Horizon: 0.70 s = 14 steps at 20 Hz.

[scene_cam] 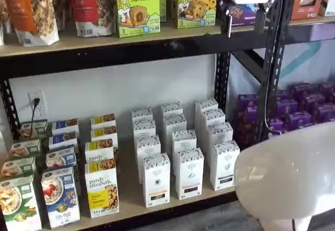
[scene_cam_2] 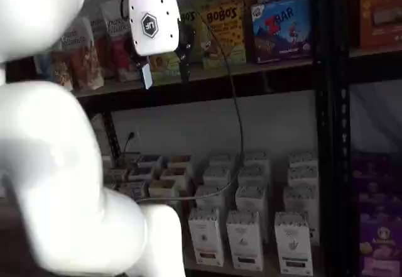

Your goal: Pick up the white box with a green strip in the middle, on the bottom shelf, the sixth box from the left

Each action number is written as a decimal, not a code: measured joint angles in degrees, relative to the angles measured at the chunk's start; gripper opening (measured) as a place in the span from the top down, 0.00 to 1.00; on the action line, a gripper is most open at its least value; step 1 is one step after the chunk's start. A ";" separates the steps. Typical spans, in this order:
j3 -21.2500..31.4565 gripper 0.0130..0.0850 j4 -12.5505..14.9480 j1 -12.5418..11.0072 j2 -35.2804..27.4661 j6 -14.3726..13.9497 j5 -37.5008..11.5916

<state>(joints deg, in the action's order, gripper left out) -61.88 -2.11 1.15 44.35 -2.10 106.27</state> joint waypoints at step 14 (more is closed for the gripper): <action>4.51 0.00 5.85 1.49 1.42 -0.42 -6.59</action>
<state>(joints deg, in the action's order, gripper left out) -57.37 3.74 2.64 45.77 -2.52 99.67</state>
